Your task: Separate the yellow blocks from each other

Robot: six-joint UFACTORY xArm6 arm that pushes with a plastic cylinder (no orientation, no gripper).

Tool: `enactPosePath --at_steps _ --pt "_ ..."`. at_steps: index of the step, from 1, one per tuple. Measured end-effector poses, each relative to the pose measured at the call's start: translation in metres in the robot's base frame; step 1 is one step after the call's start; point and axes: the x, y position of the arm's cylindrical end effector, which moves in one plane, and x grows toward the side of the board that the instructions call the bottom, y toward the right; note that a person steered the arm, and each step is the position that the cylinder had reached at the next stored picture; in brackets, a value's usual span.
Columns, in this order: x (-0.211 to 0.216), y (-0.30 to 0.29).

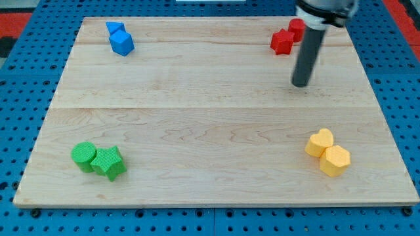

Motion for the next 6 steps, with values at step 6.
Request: enactPosePath --at_steps 6 --pt "0.131 -0.039"
